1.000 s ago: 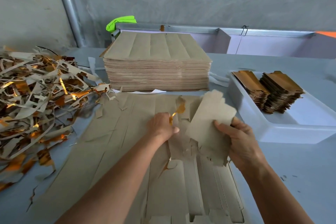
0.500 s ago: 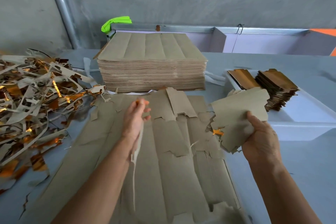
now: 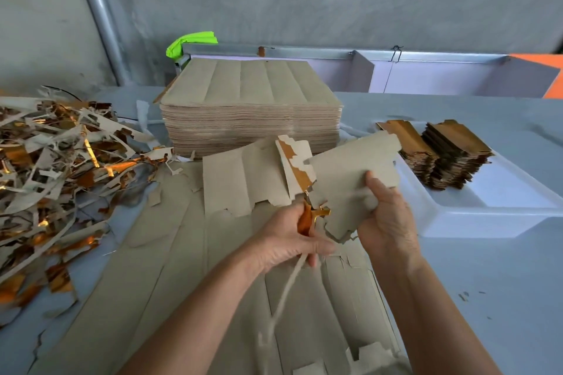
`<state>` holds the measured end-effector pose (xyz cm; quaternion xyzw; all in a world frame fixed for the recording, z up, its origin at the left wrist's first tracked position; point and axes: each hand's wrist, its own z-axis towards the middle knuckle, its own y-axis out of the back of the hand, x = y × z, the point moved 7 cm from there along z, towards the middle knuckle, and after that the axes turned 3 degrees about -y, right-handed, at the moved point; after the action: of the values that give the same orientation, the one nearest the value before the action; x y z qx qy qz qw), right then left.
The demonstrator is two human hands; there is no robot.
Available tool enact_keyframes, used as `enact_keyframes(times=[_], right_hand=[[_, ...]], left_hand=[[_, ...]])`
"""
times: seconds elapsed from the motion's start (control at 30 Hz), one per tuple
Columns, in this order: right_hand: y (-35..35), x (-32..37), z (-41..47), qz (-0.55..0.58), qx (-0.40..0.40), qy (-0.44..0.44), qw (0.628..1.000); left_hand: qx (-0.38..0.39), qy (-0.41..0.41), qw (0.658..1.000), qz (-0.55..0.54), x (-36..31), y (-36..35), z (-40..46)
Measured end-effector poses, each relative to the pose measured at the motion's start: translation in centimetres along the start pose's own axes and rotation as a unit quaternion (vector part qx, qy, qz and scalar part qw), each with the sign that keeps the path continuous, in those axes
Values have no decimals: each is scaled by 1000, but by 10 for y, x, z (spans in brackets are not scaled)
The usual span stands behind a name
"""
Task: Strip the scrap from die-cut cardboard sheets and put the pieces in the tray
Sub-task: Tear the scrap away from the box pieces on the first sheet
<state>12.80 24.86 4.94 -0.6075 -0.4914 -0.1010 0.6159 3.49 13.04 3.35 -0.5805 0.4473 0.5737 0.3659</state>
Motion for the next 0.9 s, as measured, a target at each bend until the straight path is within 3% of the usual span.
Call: enact_keyframes(times=[0.2, 0.37, 0.47, 0.67, 0.9], right_hand=[[30, 19, 11, 19, -91, 1, 996], [44, 25, 12, -5, -122, -15, 992], [39, 27, 11, -19, -126, -22, 992], [17, 16, 3, 14, -47, -83, 995], [-28, -14, -24, -2, 66, -152, 986]], left_hand=[[-128, -98, 987, 10, -9, 42, -19], [-112, -127, 972, -160, -9, 68, -36], [-101, -140, 965, -197, -7, 82, -44], [-147, -105, 983, 14, -8, 75, -39], [-82, -77, 992, 57, -6, 26, -2]])
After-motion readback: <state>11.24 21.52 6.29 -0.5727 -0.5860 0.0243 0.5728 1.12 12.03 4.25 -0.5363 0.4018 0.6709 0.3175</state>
